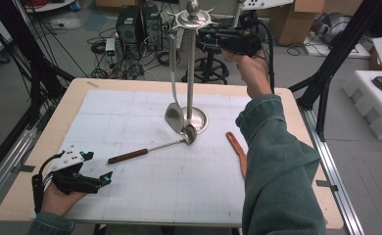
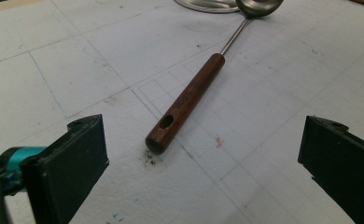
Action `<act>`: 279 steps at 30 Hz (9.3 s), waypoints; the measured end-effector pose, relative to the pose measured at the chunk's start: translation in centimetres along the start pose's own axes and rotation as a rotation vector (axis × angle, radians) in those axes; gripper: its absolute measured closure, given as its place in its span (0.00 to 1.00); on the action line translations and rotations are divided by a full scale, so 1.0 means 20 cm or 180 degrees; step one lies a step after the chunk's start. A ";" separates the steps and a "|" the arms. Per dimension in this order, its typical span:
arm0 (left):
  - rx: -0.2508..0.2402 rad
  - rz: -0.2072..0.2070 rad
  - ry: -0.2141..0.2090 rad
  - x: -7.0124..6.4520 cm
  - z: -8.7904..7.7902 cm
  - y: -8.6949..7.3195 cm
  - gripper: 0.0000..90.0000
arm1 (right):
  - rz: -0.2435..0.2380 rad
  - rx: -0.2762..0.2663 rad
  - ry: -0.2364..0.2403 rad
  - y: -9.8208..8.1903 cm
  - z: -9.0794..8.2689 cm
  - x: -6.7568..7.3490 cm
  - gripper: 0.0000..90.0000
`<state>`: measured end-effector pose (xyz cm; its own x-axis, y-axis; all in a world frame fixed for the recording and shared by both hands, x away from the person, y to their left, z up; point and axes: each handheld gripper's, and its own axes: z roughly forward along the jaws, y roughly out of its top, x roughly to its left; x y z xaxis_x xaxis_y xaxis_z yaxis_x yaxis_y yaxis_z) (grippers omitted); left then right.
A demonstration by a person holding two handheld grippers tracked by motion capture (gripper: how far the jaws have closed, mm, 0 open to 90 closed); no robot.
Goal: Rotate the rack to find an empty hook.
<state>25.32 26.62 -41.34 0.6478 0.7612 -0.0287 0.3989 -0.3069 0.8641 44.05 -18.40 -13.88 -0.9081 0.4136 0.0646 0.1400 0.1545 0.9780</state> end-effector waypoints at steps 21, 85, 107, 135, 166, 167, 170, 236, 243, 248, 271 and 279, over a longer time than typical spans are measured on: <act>-0.0002 0.0008 -0.0006 0.00 0.00 0.00 0.02 | -0.0016 -0.0015 -0.0042 0.01 0.10 0.05 1.00; -0.0008 0.0004 -0.0007 0.00 0.00 0.00 0.02 | -0.0055 0.0009 -0.0300 0.00 -0.13 -0.08 1.00; -0.0012 0.0012 -0.0012 -0.01 0.00 0.00 0.02 | -0.0133 0.0065 -0.0265 0.01 -0.12 -0.04 1.00; -0.0011 0.0023 -0.0018 -0.01 0.00 0.01 0.02 | -0.0179 0.0096 -0.0193 0.02 -0.07 0.01 1.00; -0.0016 0.0025 -0.0023 -0.01 0.00 0.01 0.02 | -0.0229 0.0102 -0.0188 0.01 -0.08 0.05 1.00; -0.0017 0.0028 -0.0025 -0.01 0.00 0.01 0.02 | -0.0241 0.0105 -0.0192 0.01 -0.08 0.05 1.00; -0.0018 0.0022 -0.0024 -0.01 0.00 0.01 0.02 | -0.0226 0.0113 -0.0192 0.01 -0.07 0.05 1.00; -0.0027 0.0036 -0.0018 -0.01 0.00 0.01 0.02 | -0.0287 0.0096 -0.0169 0.02 -0.05 0.10 1.00; -0.0024 0.0039 -0.0017 -0.01 0.00 0.01 0.02 | -0.0264 0.0086 -0.0184 0.01 -0.06 0.10 1.00; -0.0025 0.0043 -0.0022 -0.02 0.00 0.01 0.02 | -0.0273 0.0077 -0.0173 0.01 -0.06 0.10 1.00; -0.0017 0.0048 -0.0026 -0.01 0.00 0.01 0.02 | -0.0203 0.0011 -0.0211 -0.05 -0.09 0.12 1.00; -0.0028 0.0040 -0.0033 -0.02 0.00 0.02 0.02 | -0.0234 0.0005 -0.0108 -0.06 -0.04 0.18 1.00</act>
<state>25.20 26.22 -41.05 0.6595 0.7514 -0.0229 0.3850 -0.3114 0.8688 40.30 -17.86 -14.69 -0.9021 0.4313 -0.0141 0.0741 0.1870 0.9796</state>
